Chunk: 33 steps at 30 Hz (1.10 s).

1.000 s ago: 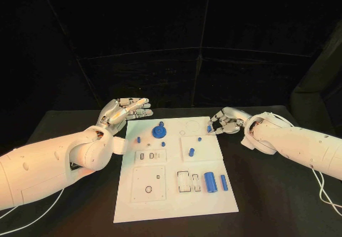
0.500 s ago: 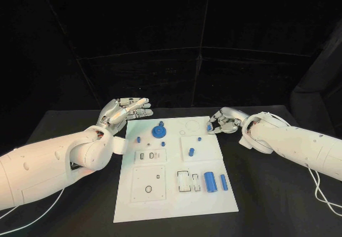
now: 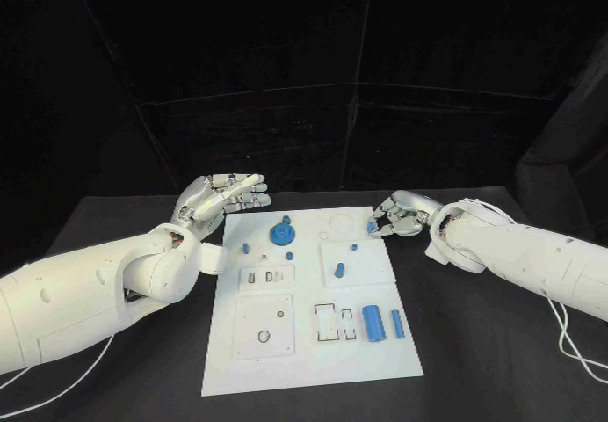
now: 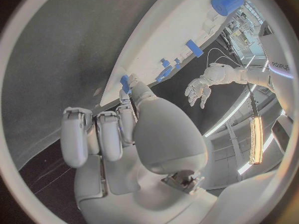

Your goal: Assemble the parts on the task board

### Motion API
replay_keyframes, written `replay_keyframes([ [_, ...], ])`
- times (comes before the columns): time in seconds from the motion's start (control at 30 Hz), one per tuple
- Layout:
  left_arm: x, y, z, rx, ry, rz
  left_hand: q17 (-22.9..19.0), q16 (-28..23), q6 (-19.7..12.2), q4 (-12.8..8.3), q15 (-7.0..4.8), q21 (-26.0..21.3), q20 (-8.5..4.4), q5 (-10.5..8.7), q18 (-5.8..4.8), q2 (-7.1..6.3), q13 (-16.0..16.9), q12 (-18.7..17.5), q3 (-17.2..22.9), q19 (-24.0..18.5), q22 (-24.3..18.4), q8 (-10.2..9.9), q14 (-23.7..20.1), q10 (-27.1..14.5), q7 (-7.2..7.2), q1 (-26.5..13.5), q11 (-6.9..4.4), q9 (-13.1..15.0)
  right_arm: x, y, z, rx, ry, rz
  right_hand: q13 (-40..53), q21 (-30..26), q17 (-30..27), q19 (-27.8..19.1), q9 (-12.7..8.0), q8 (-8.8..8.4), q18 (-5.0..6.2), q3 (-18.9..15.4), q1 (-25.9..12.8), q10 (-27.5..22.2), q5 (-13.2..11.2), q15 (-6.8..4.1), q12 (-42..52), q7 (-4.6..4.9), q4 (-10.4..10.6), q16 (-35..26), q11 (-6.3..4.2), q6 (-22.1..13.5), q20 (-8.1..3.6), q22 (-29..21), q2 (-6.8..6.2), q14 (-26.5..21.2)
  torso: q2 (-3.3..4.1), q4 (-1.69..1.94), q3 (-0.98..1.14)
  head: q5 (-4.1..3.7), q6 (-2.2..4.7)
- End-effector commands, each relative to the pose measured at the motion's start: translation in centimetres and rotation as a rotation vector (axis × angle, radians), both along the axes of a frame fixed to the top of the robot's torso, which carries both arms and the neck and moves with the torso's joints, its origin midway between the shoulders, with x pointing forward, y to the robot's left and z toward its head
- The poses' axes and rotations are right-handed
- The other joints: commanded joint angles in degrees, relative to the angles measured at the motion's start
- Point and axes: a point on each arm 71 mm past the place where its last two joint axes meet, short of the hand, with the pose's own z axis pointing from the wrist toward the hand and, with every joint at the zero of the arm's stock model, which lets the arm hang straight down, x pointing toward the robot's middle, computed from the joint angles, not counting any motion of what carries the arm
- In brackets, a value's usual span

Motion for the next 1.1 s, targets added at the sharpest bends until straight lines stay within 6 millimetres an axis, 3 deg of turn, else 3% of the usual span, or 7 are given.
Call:
replay_keyframes([
  [0.03, -0.02, -0.1, 0.15, -0.009, -0.006, -0.012, -0.1, -0.3, 0.2, -0.4, 0.05, -0.4, -0.03, 0.33, 0.33, 0.46, 0.0, -0.4, -0.1, 0.3, -0.1, -0.3, 0.4, 0.3, 0.98, 0.3, 0.09, 0.0, -0.02, 0.17, 0.05, -0.002, 0.003, 0.016, -0.8, 0.1, 7.1, 0.0, 0.1, 0.19, -0.68, 0.4, -0.1, 0.4, -0.4, -0.45, 0.2, -0.12, -0.2, 0.0, -0.51, 0.5, -0.31, 7.2, 0.35, 4.4, -0.01, -0.05, 0.03, 0.0, -0.04],
  [0.53, -0.05, -0.16, 0.13, -0.008, -0.001, -0.015, -0.1, -0.4, 0.2, -0.4, 0.06, -0.5, -0.03, 0.33, 0.33, 0.52, -0.1, -0.4, -0.1, 0.3, -0.1, -0.4, 0.4, 0.3, 1.0, 0.3, 0.1, -0.1, 0.06, 0.23, 0.13, -0.001, -0.009, 0.003, -1.5, 0.0, 7.0, -0.1, -0.3, -1.17, -0.66, 0.6, -1.7, -0.1, -0.3, -0.25, -0.6, 0.43, -0.7, 0.0, -0.13, -0.8, -0.3, 7.1, -1.25, 4.4, 0.0, 0.02, 0.0, -0.1, -0.11],
  [1.1, -0.08, -0.2, 0.11, -0.008, 0.003, -0.02, -0.1, -0.4, 0.1, -0.5, 0.07, -0.5, -0.03, 0.33, 0.32, 0.52, -0.1, -0.4, -0.1, 0.3, -0.1, -0.4, 0.4, 0.2, 1.02, 0.3, 0.12, -0.1, 0.11, 0.52, 0.11, 0.001, -0.01, 0.003, -1.9, -0.1, 7.0, -0.2, -0.3, -2.05, -0.63, 0.9, -2.2, -0.5, -0.3, 0.05, -1.1, 0.86, -1.0, -0.1, 0.25, -2.0, -0.05, 7.0, -1.72, 4.4, -0.01, -0.02, 0.04, -0.09, -0.23],
])
